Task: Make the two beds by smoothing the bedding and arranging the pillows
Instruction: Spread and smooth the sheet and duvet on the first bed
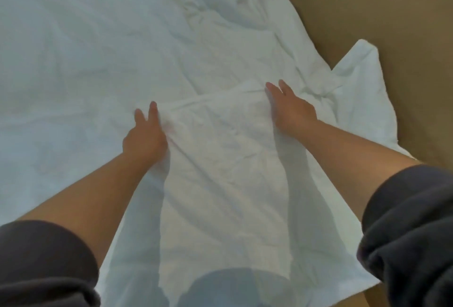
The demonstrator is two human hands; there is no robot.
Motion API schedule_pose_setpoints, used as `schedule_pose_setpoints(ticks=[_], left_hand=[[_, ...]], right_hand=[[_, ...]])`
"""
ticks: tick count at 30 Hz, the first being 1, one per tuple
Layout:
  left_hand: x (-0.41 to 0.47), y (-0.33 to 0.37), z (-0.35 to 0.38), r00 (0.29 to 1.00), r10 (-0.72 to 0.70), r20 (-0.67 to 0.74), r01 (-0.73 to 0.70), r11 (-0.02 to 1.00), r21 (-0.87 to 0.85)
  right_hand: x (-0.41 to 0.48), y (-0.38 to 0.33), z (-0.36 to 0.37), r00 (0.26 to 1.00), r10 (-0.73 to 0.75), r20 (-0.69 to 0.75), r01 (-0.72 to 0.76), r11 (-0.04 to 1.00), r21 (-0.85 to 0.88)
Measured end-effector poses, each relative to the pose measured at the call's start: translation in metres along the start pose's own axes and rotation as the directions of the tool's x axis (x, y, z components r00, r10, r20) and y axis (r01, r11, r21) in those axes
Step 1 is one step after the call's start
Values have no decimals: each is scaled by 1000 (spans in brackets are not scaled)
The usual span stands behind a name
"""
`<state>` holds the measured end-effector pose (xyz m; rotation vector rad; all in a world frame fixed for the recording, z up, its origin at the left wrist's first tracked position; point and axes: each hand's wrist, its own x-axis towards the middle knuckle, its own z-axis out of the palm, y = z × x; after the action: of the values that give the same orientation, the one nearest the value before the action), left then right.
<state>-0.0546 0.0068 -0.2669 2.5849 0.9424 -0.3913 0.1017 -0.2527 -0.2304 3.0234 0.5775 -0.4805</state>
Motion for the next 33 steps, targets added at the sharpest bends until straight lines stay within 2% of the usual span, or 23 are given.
schedule_pose_setpoints(ticks=[2, 4, 5, 7, 9, 11, 12, 13, 14, 15, 16, 17, 21, 23, 27, 31, 33], left_hand=[[11, -8, 13, 1000, -3, -6, 3, 1000, 23], [13, -16, 18, 996, 70, -53, -67, 997, 49], [15, -18, 15, 989, 111, -97, -109, 994, 24], [26, -18, -5, 953, 185, -241, -200, 979, -38], [45, -12, -33, 894, 220, -391, -275, 957, -89], [64, -7, -41, 884, 205, -420, -300, 938, -172], [68, -8, -32, 919, 200, -340, -270, 948, -171], [68, -11, -14, 952, 212, -222, -236, 967, -91], [64, -15, 10, 969, 225, -100, -223, 974, 35], [58, -21, 33, 968, 251, -24, -245, 959, 139], [52, -29, 50, 959, 282, 9, -278, 939, 201], [48, -36, 58, 949, 314, 30, -313, 923, 223], [25, -81, 25, 919, 373, 126, -393, 854, 340], [-3, -118, -6, 925, 343, 165, -381, 841, 386], [-70, -211, -75, 960, 168, 224, -253, 861, 442], [-93, -316, -147, 988, -49, 144, -23, 888, 460], [-91, -366, -177, 989, -112, 99, 52, 878, 476]], right_hand=[[18, -8, 17, 993, -53, 101, 58, 998, -38], [16, -14, 32, 982, -83, 169, 98, 991, -85], [12, -16, 34, 989, -93, 119, 102, 992, -71], [17, -17, 20, 989, -47, -139, 58, 995, 79], [35, -19, -11, 905, 108, -411, 10, 962, 275], [50, -24, -26, 840, 166, -517, 49, 925, 376], [51, -32, -20, 869, 122, -479, 80, 922, 379], [48, -41, -1, 926, 57, -374, 83, 934, 347], [42, -50, 25, 983, 15, -181, 35, 962, 269], [35, -56, 52, 999, 21, 29, -25, 988, 153], [28, -58, 76, 984, 55, 170, -63, 997, 41], [24, -60, 91, 967, 91, 238, -88, 996, -25], [6, -81, 75, 941, 187, 281, -196, 981, 3], [-17, -111, 60, 952, 160, 261, -169, 986, 12], [-74, -209, 32, 939, -78, 335, 72, 997, 32], [-117, -336, 4, 875, -303, 378, 299, 952, 71], [-128, -396, -4, 863, -362, 353, 344, 932, 115]])
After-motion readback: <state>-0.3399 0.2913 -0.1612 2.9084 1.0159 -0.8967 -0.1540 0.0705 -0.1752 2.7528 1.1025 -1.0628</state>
